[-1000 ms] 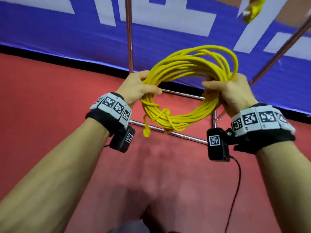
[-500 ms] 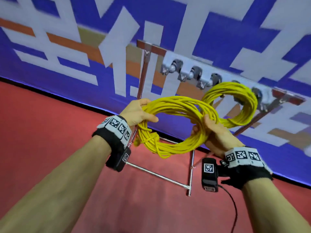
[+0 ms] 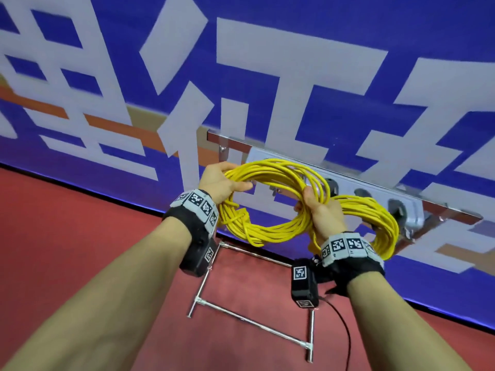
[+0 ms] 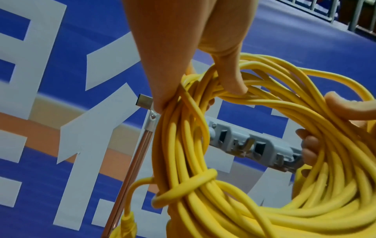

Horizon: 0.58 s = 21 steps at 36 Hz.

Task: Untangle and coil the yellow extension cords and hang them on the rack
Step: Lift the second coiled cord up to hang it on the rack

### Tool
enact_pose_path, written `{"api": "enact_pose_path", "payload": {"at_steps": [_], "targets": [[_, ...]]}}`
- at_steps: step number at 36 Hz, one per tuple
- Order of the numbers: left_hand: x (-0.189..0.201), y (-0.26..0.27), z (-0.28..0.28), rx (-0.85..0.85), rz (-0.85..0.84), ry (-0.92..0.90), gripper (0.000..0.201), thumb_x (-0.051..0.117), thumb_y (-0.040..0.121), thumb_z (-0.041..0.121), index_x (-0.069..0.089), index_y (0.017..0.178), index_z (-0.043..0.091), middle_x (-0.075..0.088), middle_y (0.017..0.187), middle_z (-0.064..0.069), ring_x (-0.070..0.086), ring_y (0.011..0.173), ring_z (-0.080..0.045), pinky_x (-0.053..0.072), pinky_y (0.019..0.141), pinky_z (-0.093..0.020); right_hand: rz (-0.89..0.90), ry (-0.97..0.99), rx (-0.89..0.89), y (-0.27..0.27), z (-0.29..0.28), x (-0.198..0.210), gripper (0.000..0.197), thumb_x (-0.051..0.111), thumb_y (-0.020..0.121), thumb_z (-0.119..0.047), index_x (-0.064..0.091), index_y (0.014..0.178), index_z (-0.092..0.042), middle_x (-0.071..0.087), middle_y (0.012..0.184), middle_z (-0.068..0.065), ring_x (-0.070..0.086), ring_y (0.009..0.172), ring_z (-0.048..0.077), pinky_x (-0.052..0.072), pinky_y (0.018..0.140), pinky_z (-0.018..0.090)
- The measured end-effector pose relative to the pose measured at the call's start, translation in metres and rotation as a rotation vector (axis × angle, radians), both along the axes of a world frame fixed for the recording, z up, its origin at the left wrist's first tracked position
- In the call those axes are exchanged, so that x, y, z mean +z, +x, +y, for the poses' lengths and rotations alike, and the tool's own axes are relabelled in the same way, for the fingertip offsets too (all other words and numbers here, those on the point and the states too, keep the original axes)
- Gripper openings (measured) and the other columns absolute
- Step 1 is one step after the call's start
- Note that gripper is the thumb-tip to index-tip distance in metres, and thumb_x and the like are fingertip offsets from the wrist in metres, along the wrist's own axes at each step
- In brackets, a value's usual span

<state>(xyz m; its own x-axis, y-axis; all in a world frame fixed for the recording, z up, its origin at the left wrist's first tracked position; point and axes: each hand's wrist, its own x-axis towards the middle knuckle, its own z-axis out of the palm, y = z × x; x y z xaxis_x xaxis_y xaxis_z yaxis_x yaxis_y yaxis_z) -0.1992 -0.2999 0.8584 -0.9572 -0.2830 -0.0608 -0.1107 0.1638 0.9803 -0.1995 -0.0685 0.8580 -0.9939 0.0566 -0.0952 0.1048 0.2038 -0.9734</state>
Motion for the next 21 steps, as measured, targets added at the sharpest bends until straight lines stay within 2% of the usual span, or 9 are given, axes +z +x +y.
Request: {"api": "enact_pose_path", "payload": {"at_steps": [1, 3, 5, 7, 10, 12, 15, 18, 21], "targets": [[-0.001, -0.005, 0.0, -0.001, -0.001, 0.006, 0.045, 0.087, 0.067, 0.01, 0.067, 0.107, 0.008, 0.069, 0.086, -0.001, 0.063, 0.074, -0.01, 0.045, 0.067, -0.017, -0.017, -0.003, -0.024, -0.004, -0.002, -0.002, 0.046, 0.063, 0.082, -0.049, 0.071, 0.058, -0.01, 0.071, 0.067, 0.013, 0.062, 0.062, 0.027, 0.052, 0.068, 0.046], [-0.004, -0.015, -0.002, -0.007, -0.022, 0.021, 0.042, 0.087, 0.067, 0.01, 0.068, 0.104, 0.01, 0.069, 0.083, 0.001, 0.064, 0.074, -0.01, 0.047, 0.07, -0.02, -0.032, -0.02, -0.069, -0.01, -0.006, -0.001, 0.043, 0.064, 0.086, -0.045, 0.073, 0.066, -0.008, 0.072, 0.066, 0.01, 0.064, 0.057, 0.017, 0.051, 0.06, 0.034], [-0.007, -0.024, -0.004, -0.016, -0.046, 0.046, 0.041, 0.087, 0.064, 0.007, 0.07, 0.102, 0.01, 0.072, 0.084, -0.002, 0.068, 0.08, -0.016, 0.052, 0.08, -0.03, -0.009, -0.011, -0.107, -0.016, -0.009, -0.005, 0.039, 0.064, 0.089, -0.041, 0.073, 0.073, -0.007, 0.07, 0.063, 0.006, 0.064, 0.052, 0.009, 0.049, 0.056, 0.027], [-0.01, -0.031, -0.004, -0.032, -0.063, 0.047, 0.038, 0.086, 0.058, 0.005, 0.073, 0.091, 0.017, 0.074, 0.085, -0.006, 0.069, 0.087, -0.024, 0.053, 0.09, -0.039, 0.012, 0.033, -0.167, -0.019, -0.014, -0.012, 0.039, 0.064, 0.087, -0.045, 0.069, 0.066, -0.013, 0.07, 0.06, 0.004, 0.069, 0.062, 0.016, 0.054, 0.068, 0.034], [-0.02, -0.04, -0.002, -0.064, -0.049, 0.111, 0.025, 0.075, 0.057, 0.001, 0.074, 0.075, 0.019, 0.073, 0.072, -0.002, 0.069, 0.077, -0.018, 0.052, 0.08, -0.034, 0.044, 0.098, -0.255, -0.019, -0.023, -0.02, 0.053, 0.06, 0.076, -0.063, 0.066, 0.064, -0.012, 0.071, 0.07, 0.012, 0.068, 0.076, 0.034, 0.053, 0.078, 0.042], [-0.027, -0.041, -0.004, -0.062, -0.04, 0.19, 0.027, 0.072, 0.058, -0.003, 0.071, 0.077, 0.016, 0.07, 0.066, 0.002, 0.066, 0.068, -0.012, 0.047, 0.073, -0.027, 0.06, 0.14, -0.28, -0.018, -0.03, -0.019, 0.049, 0.062, 0.082, -0.057, 0.07, 0.077, -0.009, 0.07, 0.082, 0.019, 0.064, 0.085, 0.037, 0.045, 0.076, 0.033], [-0.038, -0.041, -0.013, -0.081, -0.026, 0.291, 0.044, 0.083, 0.044, 0.011, 0.073, 0.086, 0.012, 0.07, 0.082, -0.012, 0.064, 0.078, -0.022, 0.049, 0.076, -0.03, 0.04, 0.167, -0.334, -0.014, -0.041, -0.013, 0.042, 0.064, 0.088, -0.043, 0.069, 0.106, -0.006, 0.068, 0.101, 0.021, 0.06, 0.099, 0.039, 0.041, 0.079, 0.035], [-0.043, -0.04, -0.021, -0.139, -0.025, 0.368, 0.05, 0.089, 0.053, 0.014, 0.07, 0.099, 0.006, 0.07, 0.085, -0.013, 0.066, 0.076, -0.019, 0.049, 0.081, -0.031, 0.028, 0.159, -0.378, -0.014, -0.052, -0.016, 0.041, 0.065, 0.088, -0.042, 0.068, 0.109, -0.007, 0.069, 0.106, 0.018, 0.059, 0.104, 0.038, 0.042, 0.083, 0.035], [-0.046, -0.044, -0.026, -0.147, -0.008, 0.372, 0.051, 0.089, 0.056, 0.026, 0.07, 0.099, 0.009, 0.068, 0.084, -0.011, 0.061, 0.076, -0.02, 0.048, 0.082, -0.033, 0.011, 0.14, -0.427, -0.015, -0.062, -0.02, 0.04, 0.064, 0.089, -0.042, 0.067, 0.113, -0.011, 0.068, 0.111, 0.016, 0.058, 0.107, 0.037, 0.043, 0.084, 0.035]]}}
